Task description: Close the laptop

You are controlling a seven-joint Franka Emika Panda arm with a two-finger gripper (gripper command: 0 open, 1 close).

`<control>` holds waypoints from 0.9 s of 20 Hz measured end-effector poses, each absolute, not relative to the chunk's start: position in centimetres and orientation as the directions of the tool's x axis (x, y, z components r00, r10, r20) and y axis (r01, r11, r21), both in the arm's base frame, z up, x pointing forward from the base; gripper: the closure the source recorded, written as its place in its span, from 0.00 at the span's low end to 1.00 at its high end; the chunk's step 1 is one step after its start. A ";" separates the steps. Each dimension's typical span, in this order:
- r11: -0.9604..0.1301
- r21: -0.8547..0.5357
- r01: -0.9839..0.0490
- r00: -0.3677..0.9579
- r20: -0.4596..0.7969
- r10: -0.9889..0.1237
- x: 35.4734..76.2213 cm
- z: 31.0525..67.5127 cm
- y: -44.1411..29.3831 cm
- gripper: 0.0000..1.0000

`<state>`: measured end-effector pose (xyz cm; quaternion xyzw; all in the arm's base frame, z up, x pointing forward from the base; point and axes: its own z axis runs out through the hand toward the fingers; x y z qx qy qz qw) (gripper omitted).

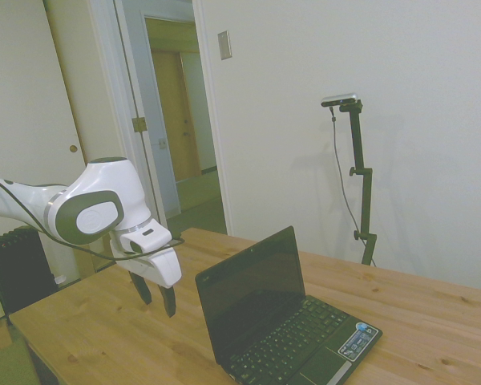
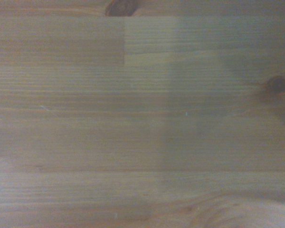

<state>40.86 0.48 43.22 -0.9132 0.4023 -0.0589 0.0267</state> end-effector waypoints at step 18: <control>-0.513 -0.176 -0.840 0.500 0.117 -0.858 51.1 51.5 -3.1 1.00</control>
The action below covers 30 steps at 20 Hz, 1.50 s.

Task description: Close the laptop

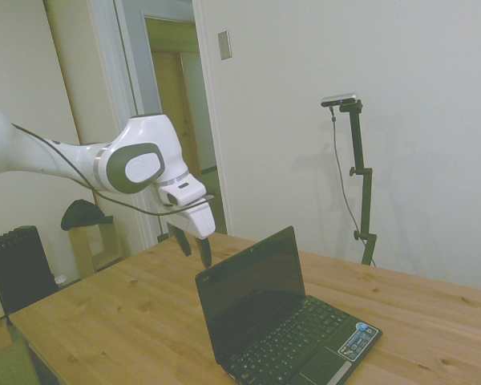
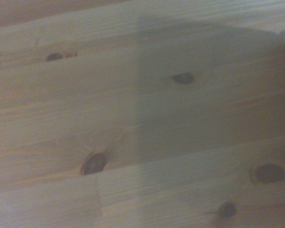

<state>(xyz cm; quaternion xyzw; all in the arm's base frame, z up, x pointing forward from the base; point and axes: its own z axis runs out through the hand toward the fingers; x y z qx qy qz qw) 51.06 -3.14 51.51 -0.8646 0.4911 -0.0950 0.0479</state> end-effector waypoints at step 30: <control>-0.380 -0.151 -0.912 0.374 0.067 -0.925 51.1 51.8 -9.8 1.00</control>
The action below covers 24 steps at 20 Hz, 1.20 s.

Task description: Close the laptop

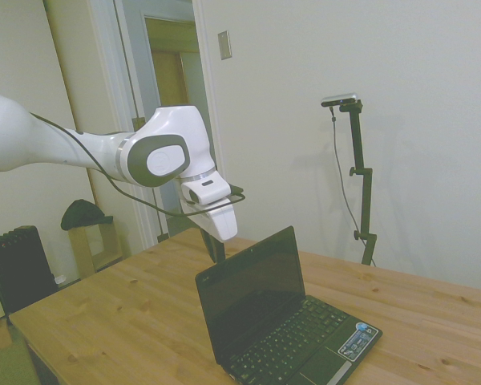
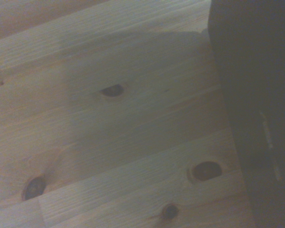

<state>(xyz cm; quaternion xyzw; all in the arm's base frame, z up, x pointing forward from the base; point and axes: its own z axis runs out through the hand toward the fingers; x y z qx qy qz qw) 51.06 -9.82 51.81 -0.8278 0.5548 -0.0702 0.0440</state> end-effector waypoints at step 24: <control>-0.216 -0.057 -0.975 0.215 0.031 -0.976 47.5 41.1 -33.7 1.00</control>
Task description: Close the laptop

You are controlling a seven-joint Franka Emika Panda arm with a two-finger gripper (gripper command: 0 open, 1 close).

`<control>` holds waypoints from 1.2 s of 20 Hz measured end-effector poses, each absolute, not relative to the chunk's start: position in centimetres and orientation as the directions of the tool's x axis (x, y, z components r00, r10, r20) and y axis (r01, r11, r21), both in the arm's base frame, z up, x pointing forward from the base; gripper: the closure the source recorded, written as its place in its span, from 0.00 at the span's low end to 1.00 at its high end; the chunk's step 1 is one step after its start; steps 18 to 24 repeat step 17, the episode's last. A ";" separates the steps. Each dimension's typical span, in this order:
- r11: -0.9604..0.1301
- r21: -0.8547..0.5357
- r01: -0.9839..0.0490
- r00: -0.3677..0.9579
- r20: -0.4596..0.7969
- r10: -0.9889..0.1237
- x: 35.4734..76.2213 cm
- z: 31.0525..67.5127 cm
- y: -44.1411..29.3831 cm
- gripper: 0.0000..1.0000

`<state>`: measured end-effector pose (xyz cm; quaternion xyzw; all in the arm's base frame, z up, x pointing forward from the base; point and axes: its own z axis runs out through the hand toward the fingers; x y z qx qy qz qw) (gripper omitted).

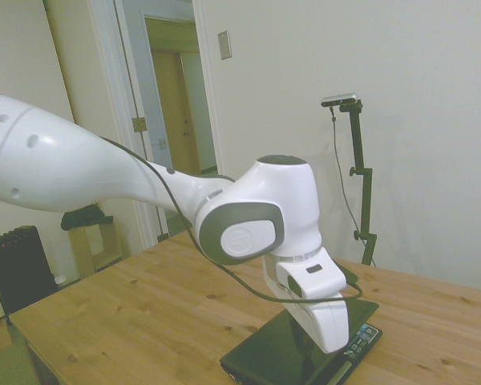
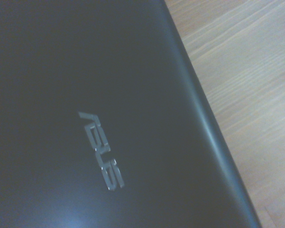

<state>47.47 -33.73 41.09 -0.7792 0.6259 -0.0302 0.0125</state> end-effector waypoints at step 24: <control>-0.397 -0.149 -0.906 0.395 0.047 -0.918 52.0 48.6 -22.7 0.00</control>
